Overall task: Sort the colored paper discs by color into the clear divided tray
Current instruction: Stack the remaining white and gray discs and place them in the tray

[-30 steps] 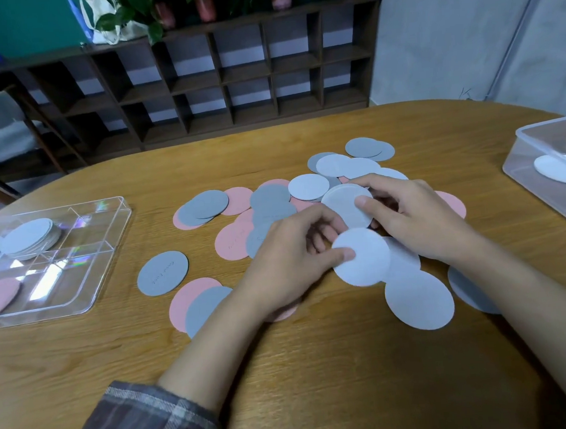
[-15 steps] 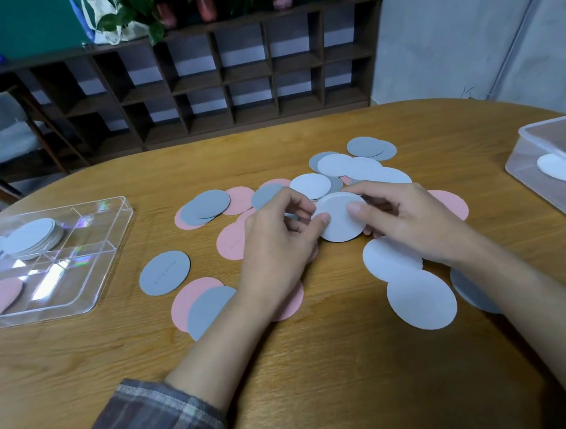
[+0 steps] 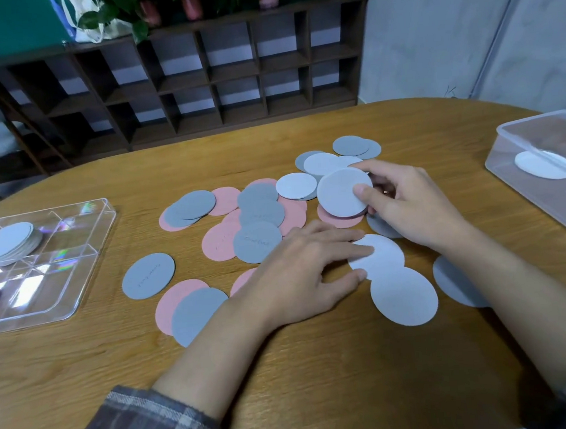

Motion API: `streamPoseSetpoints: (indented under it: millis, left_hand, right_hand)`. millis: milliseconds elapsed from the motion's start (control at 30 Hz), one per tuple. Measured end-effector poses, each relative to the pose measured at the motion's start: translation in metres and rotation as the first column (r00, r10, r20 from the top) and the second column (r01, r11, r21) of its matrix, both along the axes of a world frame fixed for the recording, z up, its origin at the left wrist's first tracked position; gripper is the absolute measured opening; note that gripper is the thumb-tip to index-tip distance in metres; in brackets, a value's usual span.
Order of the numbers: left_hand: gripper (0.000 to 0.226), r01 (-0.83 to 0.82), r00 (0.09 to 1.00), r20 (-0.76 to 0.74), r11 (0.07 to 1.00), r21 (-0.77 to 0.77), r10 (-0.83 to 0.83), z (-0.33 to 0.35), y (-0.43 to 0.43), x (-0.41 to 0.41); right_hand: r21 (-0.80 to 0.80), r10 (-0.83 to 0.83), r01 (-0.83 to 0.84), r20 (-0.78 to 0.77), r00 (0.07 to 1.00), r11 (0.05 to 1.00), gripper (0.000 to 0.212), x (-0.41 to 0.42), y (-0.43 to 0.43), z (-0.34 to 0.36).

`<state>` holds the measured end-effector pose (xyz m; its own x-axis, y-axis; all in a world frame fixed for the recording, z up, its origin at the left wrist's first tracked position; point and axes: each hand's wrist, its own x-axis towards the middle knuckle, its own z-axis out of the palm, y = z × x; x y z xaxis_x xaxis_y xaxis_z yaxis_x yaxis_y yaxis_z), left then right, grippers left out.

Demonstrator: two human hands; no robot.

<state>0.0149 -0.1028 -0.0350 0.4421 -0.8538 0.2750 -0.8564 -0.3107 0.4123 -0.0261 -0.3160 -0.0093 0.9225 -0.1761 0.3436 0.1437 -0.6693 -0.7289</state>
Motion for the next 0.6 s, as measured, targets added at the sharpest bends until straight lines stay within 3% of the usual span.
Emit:
streamPoseSetpoints:
  millis: [300, 400, 600]
  left_hand:
    - [0.052, -0.067, 0.994, 0.087, 0.998, -0.017, 0.068, 0.006, 0.009, 0.01]
    - [0.042, -0.095, 0.989, 0.106, 0.995, -0.041, 0.099, 0.013, 0.011, 0.005]
    - [0.025, -0.265, 0.955, 0.066, 0.935, -0.234, 0.288, 0.018, 0.012, 0.005]
  right_hand:
    - [0.012, 0.009, -0.009, -0.02, 1.0, 1.0, 0.022, -0.001, 0.001, 0.002]
    - [0.024, 0.024, -0.023, -0.048, 0.999, 0.999, 0.023, -0.001, 0.003, 0.002]
    - [0.078, 0.091, -0.083, -0.104, 0.99, 0.994, 0.03, -0.003, 0.01, 0.006]
